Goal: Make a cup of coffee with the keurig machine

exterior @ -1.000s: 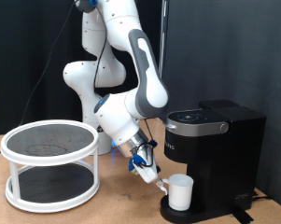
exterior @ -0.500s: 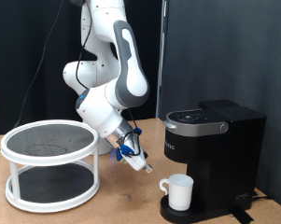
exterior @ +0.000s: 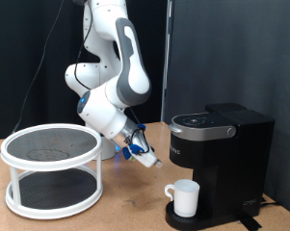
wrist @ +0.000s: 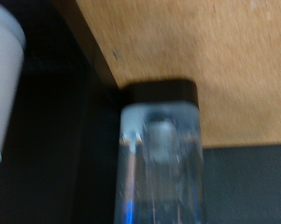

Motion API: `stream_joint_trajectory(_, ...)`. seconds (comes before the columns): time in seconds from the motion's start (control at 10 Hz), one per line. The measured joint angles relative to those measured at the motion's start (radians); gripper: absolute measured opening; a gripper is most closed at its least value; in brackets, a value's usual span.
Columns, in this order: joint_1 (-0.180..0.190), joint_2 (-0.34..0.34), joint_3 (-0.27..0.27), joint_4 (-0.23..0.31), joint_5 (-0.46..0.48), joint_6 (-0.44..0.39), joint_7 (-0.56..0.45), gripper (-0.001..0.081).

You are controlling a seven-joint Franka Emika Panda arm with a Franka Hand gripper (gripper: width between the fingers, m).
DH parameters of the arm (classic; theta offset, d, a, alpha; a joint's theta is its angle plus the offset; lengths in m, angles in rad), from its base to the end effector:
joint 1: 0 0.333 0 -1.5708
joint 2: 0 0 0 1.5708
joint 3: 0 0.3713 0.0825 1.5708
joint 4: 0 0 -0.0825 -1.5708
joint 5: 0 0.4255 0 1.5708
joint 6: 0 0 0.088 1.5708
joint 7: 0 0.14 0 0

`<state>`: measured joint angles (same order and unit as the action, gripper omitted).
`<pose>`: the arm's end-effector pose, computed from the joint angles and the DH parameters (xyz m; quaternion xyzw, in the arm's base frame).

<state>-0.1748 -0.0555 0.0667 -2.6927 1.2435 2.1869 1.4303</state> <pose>0.3997 0.0166 0.2318 -0.2675 0.8639 0.3801 0.1943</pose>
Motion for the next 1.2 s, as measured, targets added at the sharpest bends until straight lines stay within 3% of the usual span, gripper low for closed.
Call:
stream_joint_trajectory(0.5,-0.013,-0.173,-0.029,-0.034,-0.032,-0.198,0.074,0.0734)
stream_joint_trajectory(0.8,-0.013,-0.178,-0.029,-0.035,-0.043,-0.241,0.045,0.0734)
stream_joint_trajectory(1.2,-0.014,-0.288,-0.062,-0.034,-0.053,-0.484,0.050,0.0734)
